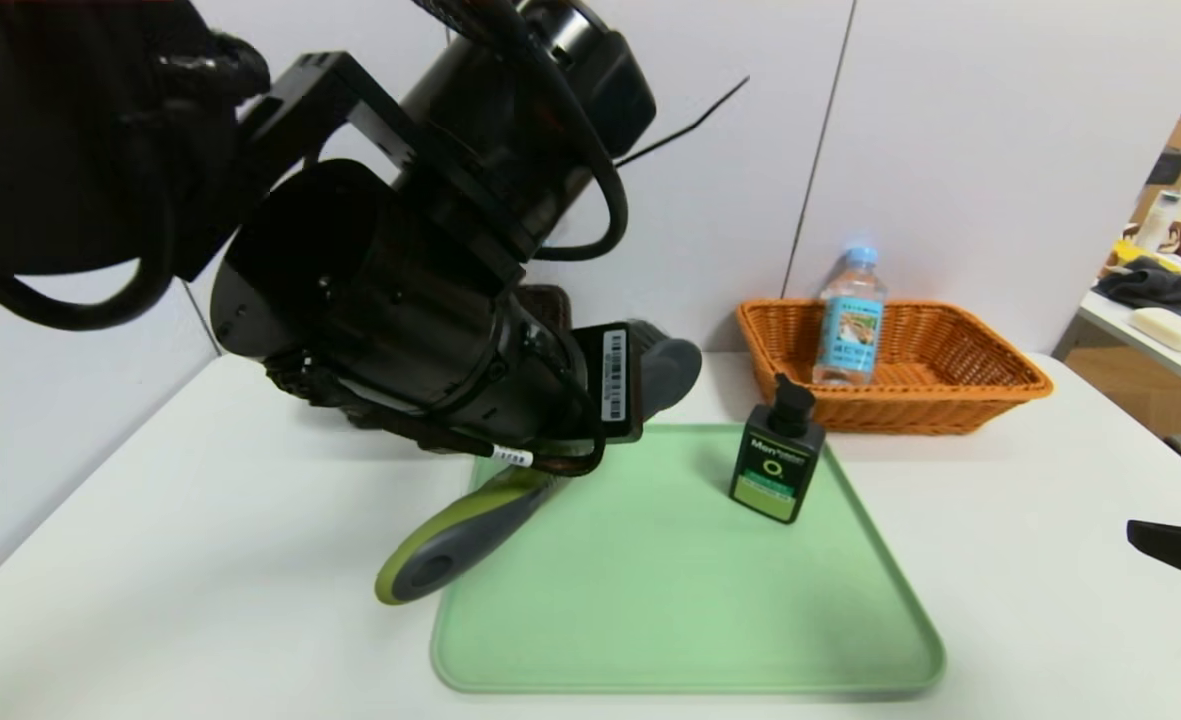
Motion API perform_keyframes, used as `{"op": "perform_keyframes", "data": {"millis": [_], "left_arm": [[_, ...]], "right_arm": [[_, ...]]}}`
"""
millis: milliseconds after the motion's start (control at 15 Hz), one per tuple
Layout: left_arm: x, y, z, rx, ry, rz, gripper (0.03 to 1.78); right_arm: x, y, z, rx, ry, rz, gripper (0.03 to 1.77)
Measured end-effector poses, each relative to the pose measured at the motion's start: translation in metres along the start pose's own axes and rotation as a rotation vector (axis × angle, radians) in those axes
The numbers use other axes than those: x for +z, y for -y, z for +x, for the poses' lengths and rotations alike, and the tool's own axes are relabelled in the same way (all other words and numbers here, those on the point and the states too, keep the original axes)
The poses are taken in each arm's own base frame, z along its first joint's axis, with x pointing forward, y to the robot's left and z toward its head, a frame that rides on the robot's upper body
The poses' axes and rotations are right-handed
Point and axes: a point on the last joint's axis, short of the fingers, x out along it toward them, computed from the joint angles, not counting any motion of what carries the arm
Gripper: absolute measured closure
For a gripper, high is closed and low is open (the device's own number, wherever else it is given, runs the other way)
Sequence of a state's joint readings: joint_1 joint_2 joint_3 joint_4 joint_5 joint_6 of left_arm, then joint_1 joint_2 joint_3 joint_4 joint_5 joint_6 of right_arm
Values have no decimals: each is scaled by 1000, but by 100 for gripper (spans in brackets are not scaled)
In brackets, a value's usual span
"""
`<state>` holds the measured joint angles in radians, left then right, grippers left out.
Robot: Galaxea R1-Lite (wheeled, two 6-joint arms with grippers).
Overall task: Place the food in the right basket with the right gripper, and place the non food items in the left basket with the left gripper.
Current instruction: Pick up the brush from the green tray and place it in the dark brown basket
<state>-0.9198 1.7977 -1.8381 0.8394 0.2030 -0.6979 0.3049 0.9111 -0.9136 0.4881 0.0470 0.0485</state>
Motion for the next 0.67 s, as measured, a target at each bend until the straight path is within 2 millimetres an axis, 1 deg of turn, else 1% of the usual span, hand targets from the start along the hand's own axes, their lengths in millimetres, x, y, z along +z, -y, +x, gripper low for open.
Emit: {"op": "perform_keyframes", "data": {"millis": [133, 333, 667], "left_arm": [[4, 0, -7, -7, 30, -8, 150], [12, -5, -10, 6, 64, -29, 150], [35, -31, -1, 100, 140, -109, 150]], "right_arm": [[-1, 0, 0, 0, 1, 0, 10], [-1, 0, -1, -1, 3, 0, 10], [0, 0, -1, -1, 5, 0, 10]]}}
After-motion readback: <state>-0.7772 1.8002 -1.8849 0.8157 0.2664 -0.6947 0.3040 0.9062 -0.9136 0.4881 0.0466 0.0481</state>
